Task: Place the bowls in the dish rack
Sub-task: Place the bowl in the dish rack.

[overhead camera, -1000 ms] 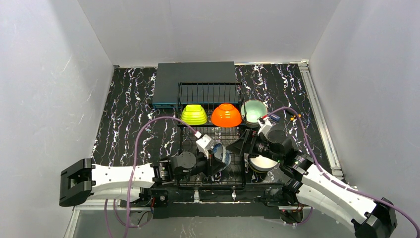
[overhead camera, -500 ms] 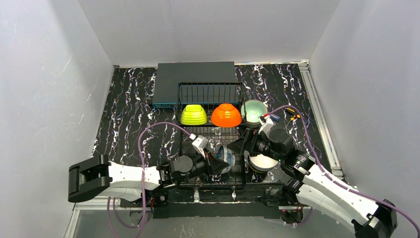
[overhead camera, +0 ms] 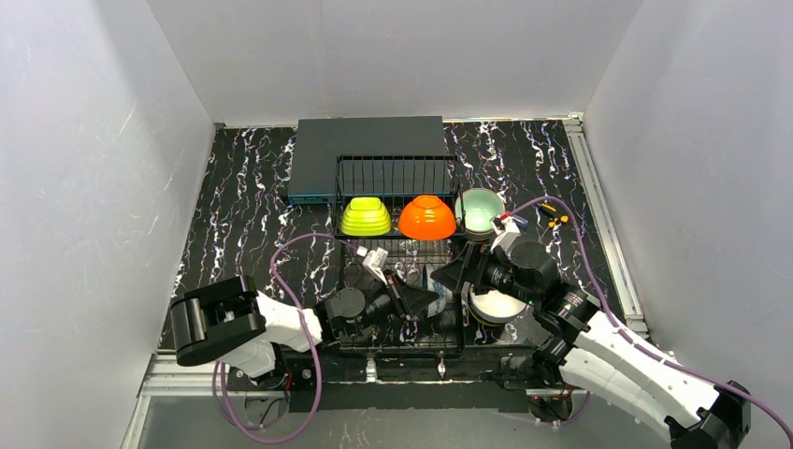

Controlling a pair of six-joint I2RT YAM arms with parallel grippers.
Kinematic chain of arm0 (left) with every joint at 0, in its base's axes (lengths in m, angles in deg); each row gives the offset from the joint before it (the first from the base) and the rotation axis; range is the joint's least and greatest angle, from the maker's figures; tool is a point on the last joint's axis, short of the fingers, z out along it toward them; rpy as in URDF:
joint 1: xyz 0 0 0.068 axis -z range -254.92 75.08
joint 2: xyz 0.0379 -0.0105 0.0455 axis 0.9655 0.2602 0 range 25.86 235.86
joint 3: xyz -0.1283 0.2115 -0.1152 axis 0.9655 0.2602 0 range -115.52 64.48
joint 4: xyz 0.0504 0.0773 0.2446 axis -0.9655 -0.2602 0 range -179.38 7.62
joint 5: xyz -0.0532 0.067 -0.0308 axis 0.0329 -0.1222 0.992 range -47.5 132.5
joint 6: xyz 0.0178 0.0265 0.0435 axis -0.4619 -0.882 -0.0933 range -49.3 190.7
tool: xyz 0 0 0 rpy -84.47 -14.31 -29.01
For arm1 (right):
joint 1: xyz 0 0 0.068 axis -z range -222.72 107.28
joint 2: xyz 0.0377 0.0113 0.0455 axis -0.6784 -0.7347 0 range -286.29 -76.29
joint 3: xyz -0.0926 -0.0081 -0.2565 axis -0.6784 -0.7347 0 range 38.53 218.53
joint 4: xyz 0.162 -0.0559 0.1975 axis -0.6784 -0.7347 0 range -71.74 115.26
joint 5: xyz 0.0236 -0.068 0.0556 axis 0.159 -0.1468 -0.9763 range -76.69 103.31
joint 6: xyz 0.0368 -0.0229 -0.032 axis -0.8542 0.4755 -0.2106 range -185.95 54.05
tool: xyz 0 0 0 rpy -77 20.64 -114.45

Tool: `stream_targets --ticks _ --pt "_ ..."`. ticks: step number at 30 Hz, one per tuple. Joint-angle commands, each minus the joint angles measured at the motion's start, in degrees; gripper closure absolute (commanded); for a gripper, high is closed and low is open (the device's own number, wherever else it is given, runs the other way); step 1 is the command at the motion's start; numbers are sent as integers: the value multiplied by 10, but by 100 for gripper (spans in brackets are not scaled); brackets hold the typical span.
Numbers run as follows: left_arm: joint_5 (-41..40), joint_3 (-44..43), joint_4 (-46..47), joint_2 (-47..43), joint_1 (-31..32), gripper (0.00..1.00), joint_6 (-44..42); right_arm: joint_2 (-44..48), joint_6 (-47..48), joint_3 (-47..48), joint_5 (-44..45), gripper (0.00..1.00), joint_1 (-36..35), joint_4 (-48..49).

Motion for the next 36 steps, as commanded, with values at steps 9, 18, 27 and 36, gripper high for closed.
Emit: stream_targets --ticks 9,18,27,36 --pt "47 -37 72 8 -57 100 19 10 16 29 17 1 0 -2" --pt "68 -79 76 38 -72 100 2 27 26 40 34 1 0 -20" --pt "94 -119 77 77 -81 100 4 50 37 49 62 1 0 -39" --pt "106 -116 77 88 -81 100 21 49 38 46 61 1 0 -42"
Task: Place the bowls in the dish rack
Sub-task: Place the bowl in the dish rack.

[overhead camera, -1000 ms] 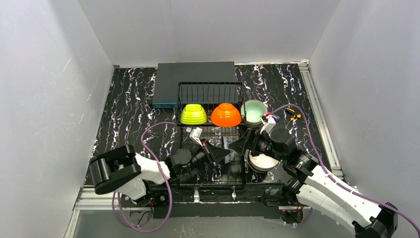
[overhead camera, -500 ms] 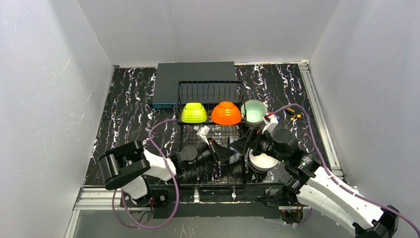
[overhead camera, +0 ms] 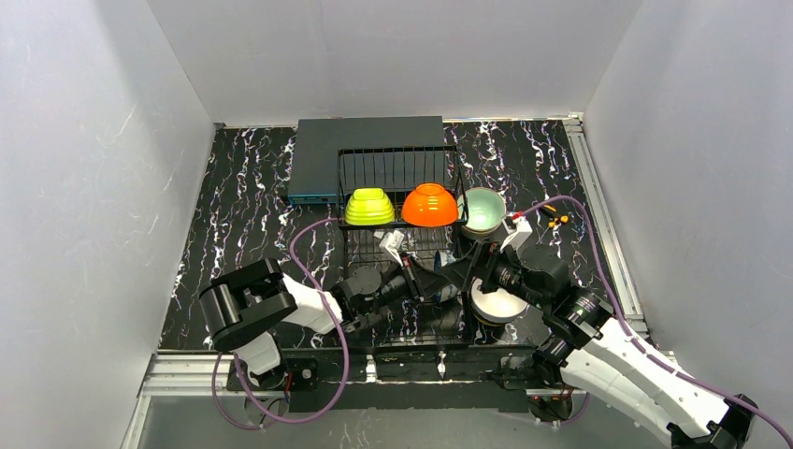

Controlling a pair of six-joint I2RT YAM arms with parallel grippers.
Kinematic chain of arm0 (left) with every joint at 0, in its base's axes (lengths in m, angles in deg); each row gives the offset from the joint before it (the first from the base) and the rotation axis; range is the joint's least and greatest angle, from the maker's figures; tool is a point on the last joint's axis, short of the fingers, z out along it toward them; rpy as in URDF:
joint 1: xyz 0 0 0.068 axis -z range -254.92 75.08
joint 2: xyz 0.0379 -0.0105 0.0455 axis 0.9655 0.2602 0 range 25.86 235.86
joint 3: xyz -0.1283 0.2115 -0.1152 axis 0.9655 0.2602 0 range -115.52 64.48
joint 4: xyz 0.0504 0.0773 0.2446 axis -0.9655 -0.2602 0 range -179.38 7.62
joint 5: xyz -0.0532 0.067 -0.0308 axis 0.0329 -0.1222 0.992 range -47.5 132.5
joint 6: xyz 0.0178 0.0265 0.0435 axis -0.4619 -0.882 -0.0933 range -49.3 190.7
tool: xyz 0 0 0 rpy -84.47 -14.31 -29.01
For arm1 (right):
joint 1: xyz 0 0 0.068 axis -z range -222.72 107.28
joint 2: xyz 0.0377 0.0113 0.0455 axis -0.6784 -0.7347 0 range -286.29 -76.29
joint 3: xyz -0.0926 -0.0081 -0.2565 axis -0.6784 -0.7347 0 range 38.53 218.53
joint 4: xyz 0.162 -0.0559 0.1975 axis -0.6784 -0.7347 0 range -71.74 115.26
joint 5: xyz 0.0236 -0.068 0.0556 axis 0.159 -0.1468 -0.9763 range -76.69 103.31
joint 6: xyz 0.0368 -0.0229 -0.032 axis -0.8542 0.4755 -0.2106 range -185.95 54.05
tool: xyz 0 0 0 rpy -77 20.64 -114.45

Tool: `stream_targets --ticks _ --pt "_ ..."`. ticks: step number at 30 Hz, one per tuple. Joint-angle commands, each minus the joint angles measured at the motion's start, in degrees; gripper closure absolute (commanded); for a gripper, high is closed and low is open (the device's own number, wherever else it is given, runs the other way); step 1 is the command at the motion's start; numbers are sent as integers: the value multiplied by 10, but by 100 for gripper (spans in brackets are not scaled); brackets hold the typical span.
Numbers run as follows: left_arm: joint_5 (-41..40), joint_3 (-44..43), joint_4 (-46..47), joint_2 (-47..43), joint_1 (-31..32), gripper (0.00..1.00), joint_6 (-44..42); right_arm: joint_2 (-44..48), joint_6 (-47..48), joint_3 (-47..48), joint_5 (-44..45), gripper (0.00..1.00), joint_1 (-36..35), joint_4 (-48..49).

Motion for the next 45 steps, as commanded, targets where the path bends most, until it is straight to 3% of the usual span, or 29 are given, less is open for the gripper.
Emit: stream_targets --ticks 1,7,16,34,45 --pt "9 -19 61 -16 -7 100 15 4 9 22 11 1 0 11" --pt "25 5 61 -48 4 100 0 4 8 18 11 1 0 13" --pt "-28 36 61 -90 49 100 -36 2 4 10 7 1 1 19" --pt "-118 29 62 -50 149 100 -41 3 8 13 8 1 1 15" --pt "-159 25 64 -24 168 100 -20 3 8 12 6 1 1 14"
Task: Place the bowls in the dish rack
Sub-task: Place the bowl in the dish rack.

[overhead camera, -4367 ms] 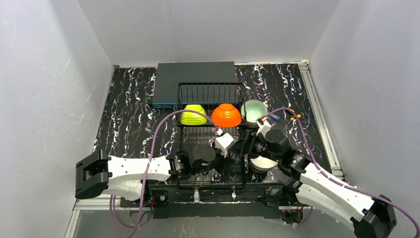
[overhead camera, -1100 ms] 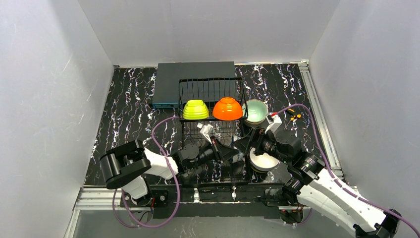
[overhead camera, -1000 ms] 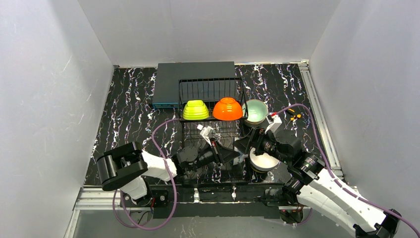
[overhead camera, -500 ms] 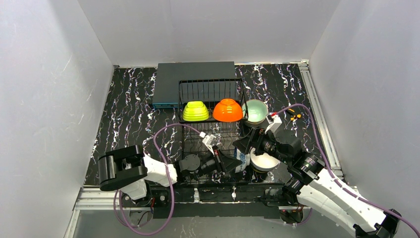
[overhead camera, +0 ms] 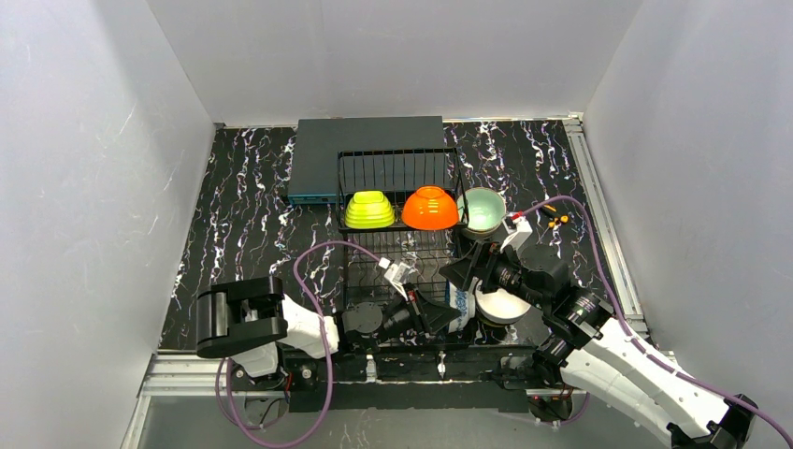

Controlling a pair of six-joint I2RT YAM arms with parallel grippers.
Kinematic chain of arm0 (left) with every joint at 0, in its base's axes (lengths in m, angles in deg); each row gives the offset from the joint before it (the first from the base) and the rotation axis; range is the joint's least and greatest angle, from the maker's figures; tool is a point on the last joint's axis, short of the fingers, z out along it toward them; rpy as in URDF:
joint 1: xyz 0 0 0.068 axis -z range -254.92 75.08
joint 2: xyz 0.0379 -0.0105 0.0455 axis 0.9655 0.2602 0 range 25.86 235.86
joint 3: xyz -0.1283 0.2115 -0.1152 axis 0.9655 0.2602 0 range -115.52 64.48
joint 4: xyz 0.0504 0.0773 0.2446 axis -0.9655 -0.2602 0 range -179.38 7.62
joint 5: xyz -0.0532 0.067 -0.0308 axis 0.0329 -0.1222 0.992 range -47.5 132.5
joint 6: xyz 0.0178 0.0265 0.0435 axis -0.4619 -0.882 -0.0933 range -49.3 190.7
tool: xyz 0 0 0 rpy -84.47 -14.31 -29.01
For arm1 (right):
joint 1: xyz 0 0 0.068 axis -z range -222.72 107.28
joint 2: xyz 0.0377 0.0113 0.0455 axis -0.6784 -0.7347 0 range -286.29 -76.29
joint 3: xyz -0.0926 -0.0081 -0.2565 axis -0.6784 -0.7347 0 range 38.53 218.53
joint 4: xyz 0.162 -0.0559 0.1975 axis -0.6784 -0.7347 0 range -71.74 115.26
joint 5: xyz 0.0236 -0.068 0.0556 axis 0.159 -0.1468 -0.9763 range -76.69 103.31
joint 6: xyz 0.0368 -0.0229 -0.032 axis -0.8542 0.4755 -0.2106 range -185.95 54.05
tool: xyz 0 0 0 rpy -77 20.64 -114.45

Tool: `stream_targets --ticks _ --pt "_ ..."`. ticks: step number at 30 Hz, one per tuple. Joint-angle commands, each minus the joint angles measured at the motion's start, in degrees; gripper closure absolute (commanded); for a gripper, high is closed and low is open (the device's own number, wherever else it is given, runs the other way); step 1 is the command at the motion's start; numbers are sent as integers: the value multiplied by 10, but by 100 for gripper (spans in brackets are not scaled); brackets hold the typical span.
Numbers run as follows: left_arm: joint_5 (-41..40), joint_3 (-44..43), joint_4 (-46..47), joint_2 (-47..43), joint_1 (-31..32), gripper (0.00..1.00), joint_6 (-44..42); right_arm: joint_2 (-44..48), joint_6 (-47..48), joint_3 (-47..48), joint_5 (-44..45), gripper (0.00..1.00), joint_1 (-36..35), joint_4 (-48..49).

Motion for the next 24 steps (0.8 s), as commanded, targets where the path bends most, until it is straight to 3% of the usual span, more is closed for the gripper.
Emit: stream_targets --ticks 1,24 --pt "-31 -15 24 6 7 100 6 3 8 12 4 1 0 17" --pt "-57 -29 25 86 12 100 108 0 10 12 3 1 1 19"
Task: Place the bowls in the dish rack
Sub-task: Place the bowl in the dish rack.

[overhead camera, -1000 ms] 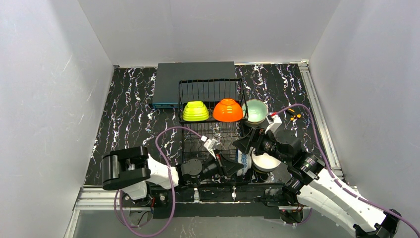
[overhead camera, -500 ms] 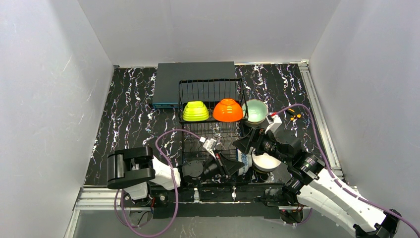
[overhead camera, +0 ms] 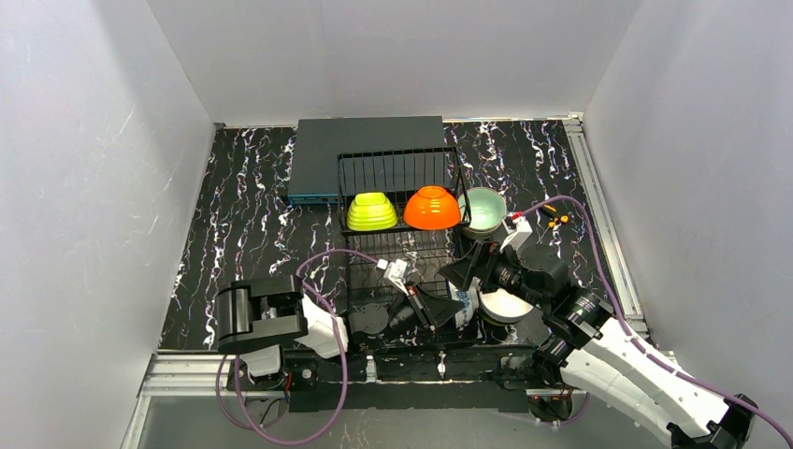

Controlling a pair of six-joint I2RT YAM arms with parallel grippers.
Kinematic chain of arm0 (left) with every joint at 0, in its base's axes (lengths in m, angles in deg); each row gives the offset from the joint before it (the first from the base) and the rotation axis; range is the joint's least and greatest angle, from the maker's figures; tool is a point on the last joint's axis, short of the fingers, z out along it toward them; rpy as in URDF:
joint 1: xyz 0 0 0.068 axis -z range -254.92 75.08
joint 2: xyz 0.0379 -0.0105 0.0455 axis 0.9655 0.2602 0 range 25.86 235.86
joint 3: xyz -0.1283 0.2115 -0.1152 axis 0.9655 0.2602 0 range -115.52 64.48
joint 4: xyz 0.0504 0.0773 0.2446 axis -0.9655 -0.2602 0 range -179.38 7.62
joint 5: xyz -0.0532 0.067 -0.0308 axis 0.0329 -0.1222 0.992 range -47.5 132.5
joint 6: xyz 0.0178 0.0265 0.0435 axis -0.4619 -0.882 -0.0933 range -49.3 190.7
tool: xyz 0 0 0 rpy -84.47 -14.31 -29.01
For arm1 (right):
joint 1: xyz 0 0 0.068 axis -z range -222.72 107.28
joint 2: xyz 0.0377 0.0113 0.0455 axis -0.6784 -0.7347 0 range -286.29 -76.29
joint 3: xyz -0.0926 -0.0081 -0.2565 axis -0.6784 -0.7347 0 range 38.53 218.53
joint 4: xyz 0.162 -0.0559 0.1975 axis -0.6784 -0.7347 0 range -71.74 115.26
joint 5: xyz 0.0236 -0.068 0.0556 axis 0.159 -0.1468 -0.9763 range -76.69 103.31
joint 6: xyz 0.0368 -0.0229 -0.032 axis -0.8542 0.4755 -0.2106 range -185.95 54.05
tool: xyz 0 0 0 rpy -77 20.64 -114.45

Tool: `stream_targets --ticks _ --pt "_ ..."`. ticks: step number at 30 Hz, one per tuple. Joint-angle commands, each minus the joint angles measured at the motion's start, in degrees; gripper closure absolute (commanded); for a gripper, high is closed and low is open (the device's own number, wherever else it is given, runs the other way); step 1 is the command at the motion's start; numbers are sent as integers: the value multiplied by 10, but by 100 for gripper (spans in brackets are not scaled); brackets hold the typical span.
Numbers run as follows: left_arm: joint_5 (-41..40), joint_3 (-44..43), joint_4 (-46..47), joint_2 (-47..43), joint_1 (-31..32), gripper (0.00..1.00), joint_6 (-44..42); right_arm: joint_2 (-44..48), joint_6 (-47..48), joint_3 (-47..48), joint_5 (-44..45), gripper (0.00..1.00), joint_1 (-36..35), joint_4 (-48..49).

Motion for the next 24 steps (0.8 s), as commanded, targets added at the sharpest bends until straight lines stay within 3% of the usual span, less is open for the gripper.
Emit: stream_targets --ticks 1,12,24 --pt "-5 -13 -28 32 8 100 41 0 9 12 3 1 0 19" --pt "-44 -8 -31 65 36 100 93 -6 14 17 4 1 0 18" --pt "-116 55 -34 58 52 100 147 -8 18 19 6 1 0 18"
